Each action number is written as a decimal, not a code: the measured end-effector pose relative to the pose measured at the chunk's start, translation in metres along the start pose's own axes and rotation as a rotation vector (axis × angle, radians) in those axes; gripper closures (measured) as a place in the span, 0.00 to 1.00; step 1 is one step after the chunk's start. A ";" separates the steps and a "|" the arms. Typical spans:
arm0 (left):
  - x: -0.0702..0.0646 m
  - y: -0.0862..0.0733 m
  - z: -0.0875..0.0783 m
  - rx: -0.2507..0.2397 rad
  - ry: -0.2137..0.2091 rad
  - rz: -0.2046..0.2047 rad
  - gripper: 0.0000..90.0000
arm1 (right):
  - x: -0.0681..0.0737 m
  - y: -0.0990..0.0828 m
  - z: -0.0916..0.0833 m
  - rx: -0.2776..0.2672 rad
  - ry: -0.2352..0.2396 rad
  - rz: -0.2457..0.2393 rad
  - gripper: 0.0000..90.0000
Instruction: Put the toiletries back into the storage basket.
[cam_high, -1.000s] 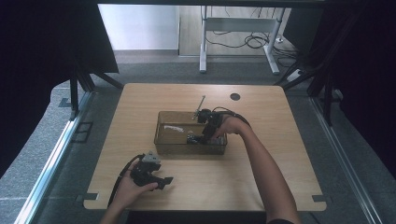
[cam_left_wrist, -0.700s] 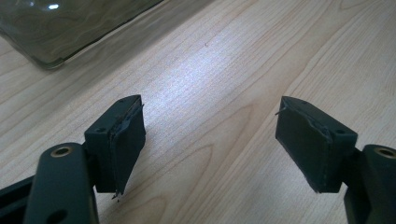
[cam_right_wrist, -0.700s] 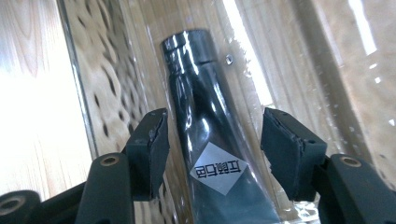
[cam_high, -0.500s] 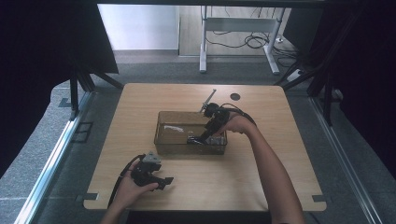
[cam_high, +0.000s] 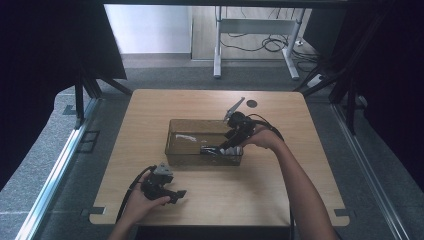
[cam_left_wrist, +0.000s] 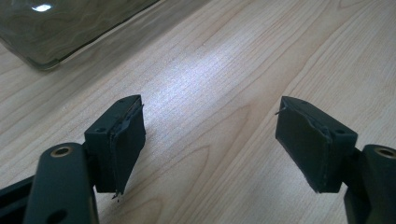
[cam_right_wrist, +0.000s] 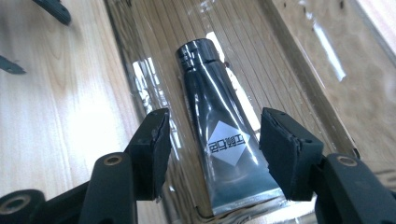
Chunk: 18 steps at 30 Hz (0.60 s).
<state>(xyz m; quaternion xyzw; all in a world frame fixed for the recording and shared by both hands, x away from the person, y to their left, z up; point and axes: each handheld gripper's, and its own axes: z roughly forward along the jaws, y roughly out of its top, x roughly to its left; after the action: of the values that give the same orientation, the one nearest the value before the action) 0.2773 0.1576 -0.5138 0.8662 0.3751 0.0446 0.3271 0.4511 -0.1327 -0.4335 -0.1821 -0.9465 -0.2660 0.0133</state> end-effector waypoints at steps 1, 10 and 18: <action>0.000 0.000 0.000 0.000 0.000 0.000 0.27 | 0.004 -0.005 -0.006 -0.026 -0.012 0.002 0.49; -0.001 0.000 -0.001 0.000 0.005 -0.009 0.27 | 0.020 -0.037 -0.032 -0.127 -0.067 0.020 0.48; 0.000 -0.001 -0.002 -0.003 0.011 -0.015 0.27 | 0.031 -0.087 -0.049 -0.224 -0.107 0.070 0.49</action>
<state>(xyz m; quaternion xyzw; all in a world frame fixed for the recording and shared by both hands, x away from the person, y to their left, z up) 0.2762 0.1589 -0.5128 0.8627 0.3833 0.0474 0.3264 0.3883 -0.2161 -0.4308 -0.2293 -0.9033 -0.3594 -0.0481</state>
